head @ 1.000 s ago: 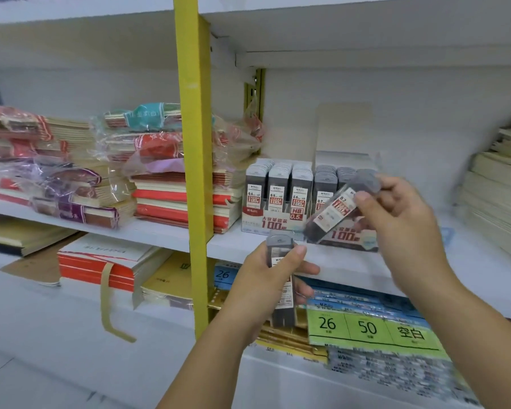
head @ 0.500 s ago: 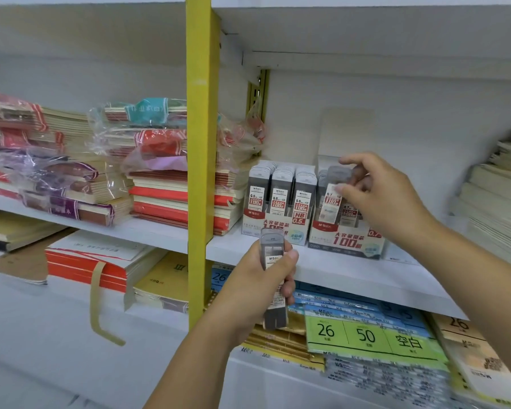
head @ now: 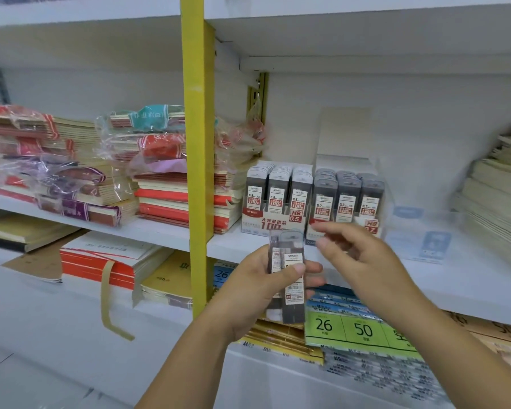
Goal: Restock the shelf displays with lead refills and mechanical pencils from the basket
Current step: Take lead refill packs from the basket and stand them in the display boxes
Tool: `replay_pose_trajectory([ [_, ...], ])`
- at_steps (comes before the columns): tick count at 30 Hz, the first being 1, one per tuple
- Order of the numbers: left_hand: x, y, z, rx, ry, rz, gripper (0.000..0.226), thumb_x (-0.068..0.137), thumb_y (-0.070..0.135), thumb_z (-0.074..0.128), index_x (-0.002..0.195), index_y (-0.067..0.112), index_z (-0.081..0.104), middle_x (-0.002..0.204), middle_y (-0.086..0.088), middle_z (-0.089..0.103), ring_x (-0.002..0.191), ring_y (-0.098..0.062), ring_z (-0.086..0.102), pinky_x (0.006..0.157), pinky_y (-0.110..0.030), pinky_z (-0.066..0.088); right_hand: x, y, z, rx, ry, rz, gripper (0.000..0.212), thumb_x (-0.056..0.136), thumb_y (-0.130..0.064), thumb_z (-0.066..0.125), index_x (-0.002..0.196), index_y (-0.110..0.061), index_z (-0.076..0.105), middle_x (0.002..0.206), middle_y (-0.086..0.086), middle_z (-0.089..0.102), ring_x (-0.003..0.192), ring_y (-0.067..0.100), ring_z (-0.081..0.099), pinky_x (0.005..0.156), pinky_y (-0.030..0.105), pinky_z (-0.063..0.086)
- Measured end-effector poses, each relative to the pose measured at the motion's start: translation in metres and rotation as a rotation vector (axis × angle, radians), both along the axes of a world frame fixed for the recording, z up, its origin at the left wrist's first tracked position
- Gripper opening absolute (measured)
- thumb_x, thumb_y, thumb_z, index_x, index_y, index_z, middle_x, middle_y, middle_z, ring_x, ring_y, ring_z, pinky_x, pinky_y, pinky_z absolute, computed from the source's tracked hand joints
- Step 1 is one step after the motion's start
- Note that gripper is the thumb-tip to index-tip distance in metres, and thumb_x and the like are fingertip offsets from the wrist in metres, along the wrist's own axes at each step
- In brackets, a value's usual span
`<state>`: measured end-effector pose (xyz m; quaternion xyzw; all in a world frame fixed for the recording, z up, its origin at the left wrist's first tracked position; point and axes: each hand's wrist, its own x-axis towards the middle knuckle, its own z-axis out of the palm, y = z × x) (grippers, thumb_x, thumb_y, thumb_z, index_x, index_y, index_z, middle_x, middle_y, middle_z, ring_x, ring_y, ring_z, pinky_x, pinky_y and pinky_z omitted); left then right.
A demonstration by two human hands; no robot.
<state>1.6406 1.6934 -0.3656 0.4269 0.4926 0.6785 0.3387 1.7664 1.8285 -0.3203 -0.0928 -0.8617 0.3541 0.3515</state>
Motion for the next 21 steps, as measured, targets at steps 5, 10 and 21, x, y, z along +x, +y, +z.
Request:
replay_pose_trajectory([
  [5,0.015,0.009,0.000,-0.008,0.012,0.017,0.027,0.095,0.029,0.069,0.122,0.031,0.067,0.118,-0.008,0.075,0.108,-0.028,0.072,0.083,-0.034,0.061,-0.001,-0.005,-0.008,-0.371,0.028,0.075,0.020,0.085,-0.019,0.072,0.104,-0.027,0.071,0.091,-0.003,0.070,0.079,0.004,0.068,0.064,0.017,0.055],
  [10,0.015,0.008,-0.004,-0.055,-0.036,-0.020,0.027,0.092,0.025,0.071,0.119,0.027,0.068,0.119,-0.008,0.074,0.111,-0.026,0.071,0.088,-0.037,0.060,0.008,0.006,-0.005,-0.435,0.121,0.070,0.019,0.087,-0.013,0.069,0.101,-0.025,0.068,0.090,-0.004,0.075,0.073,0.003,0.068,0.059,0.015,0.050],
  [21,0.018,0.009,-0.003,-0.066,-0.077,0.004,0.025,0.098,0.026,0.061,0.122,0.019,0.060,0.115,-0.005,0.076,0.107,-0.023,0.073,0.079,-0.032,0.061,0.019,0.016,0.011,-0.357,0.297,-0.040,0.019,0.089,-0.014,0.066,0.102,-0.027,0.063,0.090,-0.003,0.074,0.075,0.008,0.068,0.060,0.017,0.051],
])
